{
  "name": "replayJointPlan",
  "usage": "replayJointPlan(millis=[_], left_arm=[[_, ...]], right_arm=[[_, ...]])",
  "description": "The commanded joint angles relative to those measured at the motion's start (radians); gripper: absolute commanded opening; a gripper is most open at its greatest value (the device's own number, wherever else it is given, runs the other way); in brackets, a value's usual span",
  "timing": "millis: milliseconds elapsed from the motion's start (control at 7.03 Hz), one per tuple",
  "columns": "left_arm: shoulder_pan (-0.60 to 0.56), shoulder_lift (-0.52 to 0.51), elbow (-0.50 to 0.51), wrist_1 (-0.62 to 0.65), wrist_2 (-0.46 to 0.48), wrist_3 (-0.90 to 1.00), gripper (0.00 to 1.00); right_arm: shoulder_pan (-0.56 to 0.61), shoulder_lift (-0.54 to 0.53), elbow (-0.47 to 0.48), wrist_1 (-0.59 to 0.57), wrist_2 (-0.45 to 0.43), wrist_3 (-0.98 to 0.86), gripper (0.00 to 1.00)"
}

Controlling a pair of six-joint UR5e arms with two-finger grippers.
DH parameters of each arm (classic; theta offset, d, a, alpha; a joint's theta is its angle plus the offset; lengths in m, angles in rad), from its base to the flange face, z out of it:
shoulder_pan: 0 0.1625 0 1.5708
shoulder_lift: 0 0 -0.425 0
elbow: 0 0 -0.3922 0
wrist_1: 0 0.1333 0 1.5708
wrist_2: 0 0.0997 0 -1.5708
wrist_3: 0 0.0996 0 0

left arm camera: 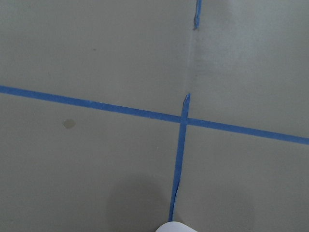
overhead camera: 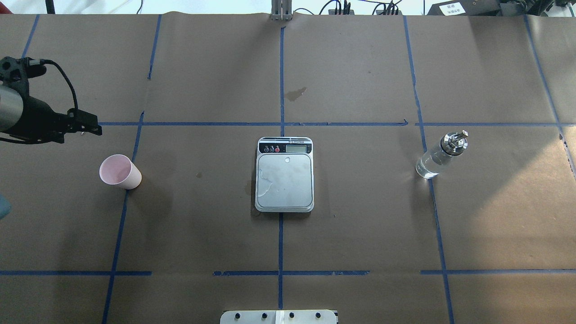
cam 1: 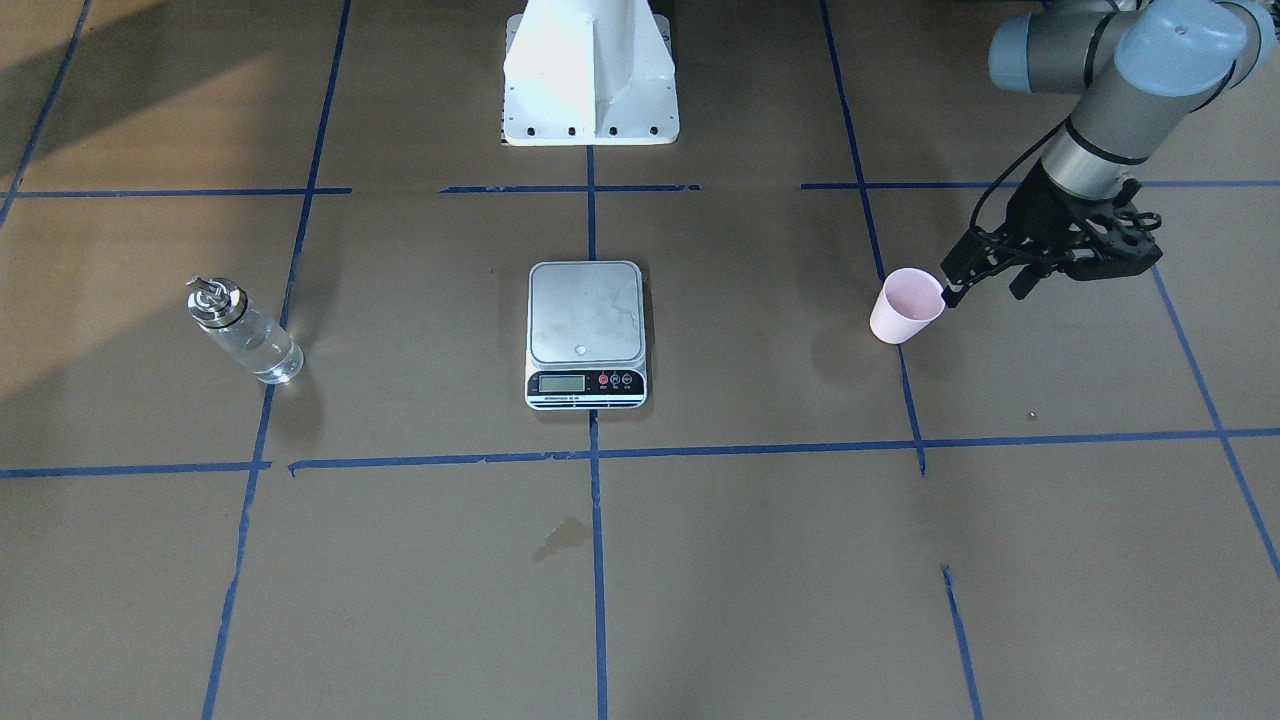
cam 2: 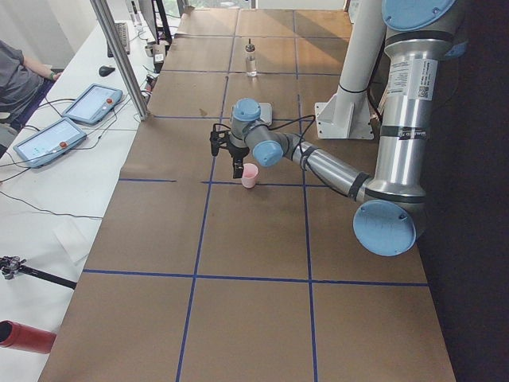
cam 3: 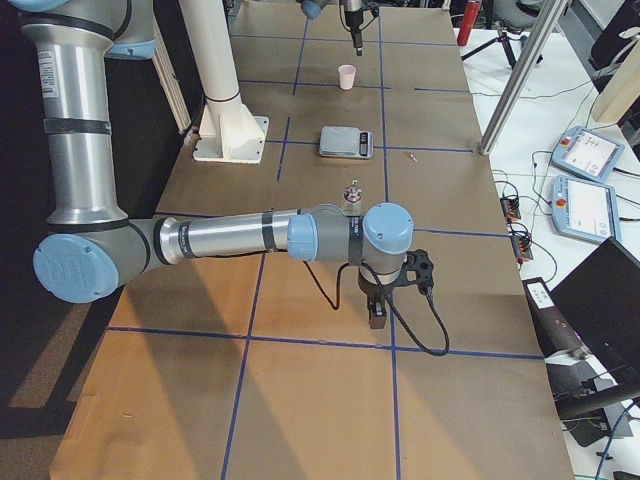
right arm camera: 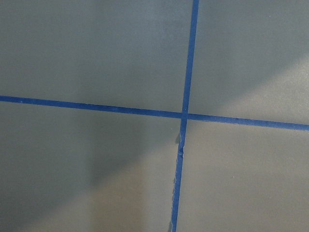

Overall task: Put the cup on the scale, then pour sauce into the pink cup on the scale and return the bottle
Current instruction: 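Move the left gripper down to the pink cup and grasp it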

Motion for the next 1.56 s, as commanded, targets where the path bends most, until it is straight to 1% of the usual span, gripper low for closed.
replayJointPlan(millis=[0,426,569,711,853,995,1279,1422], left_arm=[[0.046,0.009,0.046,-0.012,0.010,-0.005,0.98],[0.107,0.009,0.068,-0.012,0.010,-0.006,0.96],[0.111,0.009,0.066,-0.012,0.009,-0.005,0.93],[0.115,0.009,0.063,-0.012,0.004,-0.006,0.69],[0.115,0.009,0.068,-0.009,0.005,-0.006,0.26],[0.115,0.009,0.065,-0.008,0.005,-0.008,0.00],[0.106,0.011,0.051,-0.008,-0.001,-0.017,0.00],[0.095,0.014,0.016,-0.005,-0.004,-0.017,0.00]], right_arm=[[0.000,0.004,0.001,0.007,0.001,0.000,1.00],[-0.002,0.002,0.000,0.005,0.002,0.003,1.00],[-0.002,0.002,0.000,0.005,0.002,0.003,1.00],[-0.002,0.004,0.001,0.005,0.002,0.003,1.00],[0.000,0.004,0.001,0.005,0.002,0.003,1.00],[-0.002,0.004,0.001,0.005,0.002,0.002,1.00],[-0.002,0.004,0.004,0.005,0.007,0.003,1.00],[0.000,0.005,0.004,0.005,0.007,0.002,1.00]])
